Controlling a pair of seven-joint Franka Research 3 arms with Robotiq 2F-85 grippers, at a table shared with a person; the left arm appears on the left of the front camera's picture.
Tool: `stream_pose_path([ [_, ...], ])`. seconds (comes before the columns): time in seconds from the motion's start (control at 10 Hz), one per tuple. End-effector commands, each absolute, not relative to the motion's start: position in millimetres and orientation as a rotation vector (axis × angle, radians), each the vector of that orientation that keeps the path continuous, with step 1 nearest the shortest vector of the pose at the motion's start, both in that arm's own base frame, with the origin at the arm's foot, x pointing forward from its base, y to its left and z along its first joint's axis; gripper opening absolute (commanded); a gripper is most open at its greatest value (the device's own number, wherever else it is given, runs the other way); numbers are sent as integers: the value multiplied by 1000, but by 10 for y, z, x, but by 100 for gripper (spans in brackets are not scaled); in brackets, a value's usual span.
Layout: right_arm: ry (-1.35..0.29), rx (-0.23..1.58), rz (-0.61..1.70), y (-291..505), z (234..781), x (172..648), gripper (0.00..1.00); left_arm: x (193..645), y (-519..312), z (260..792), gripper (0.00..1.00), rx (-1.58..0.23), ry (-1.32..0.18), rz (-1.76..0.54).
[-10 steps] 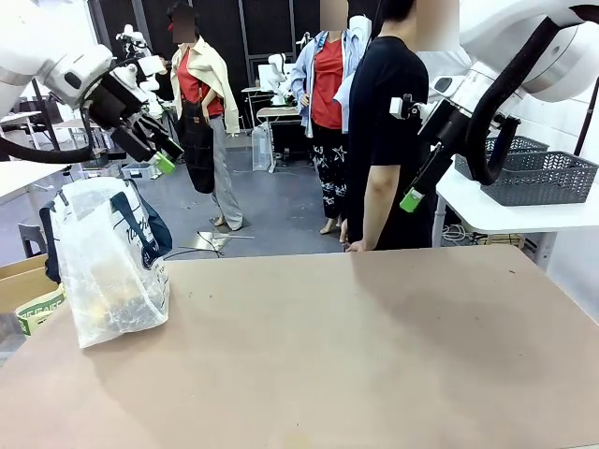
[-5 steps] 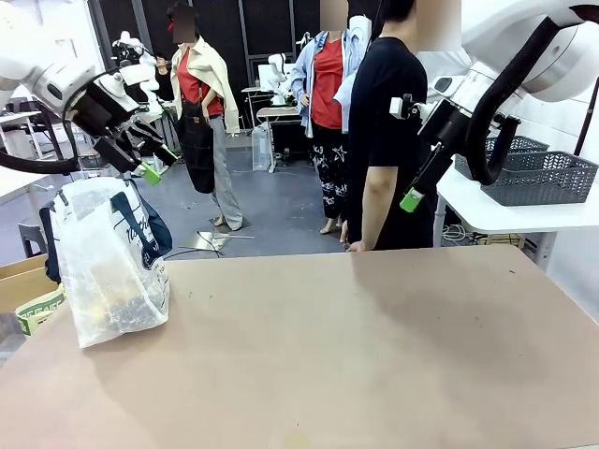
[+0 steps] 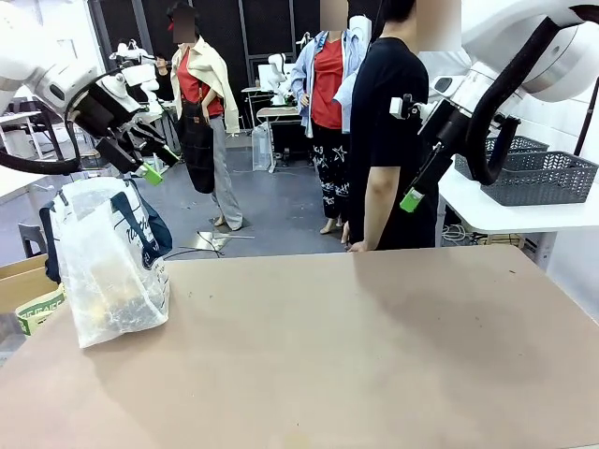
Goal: Transfer purchased items from the store into the shopping bag.
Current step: Move the Reusable shopping bag to the right side of the table.
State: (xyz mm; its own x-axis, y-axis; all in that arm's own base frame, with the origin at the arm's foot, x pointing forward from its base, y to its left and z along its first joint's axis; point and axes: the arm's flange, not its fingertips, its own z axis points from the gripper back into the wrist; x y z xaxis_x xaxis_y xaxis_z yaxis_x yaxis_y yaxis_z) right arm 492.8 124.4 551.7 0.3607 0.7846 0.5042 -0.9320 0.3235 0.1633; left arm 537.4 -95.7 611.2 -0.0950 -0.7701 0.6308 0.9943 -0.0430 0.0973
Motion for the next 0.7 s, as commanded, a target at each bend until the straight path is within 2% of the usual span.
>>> stream_pose_path([
  [0.0,-363,492,1140,1251,5518,4918,100,5379,-955,6130,100,-482,-607,-1575],
  [0.6,-363,492,1140,1251,5518,4918,100,5379,-955,6130,100,-482,-607,-1575],
])
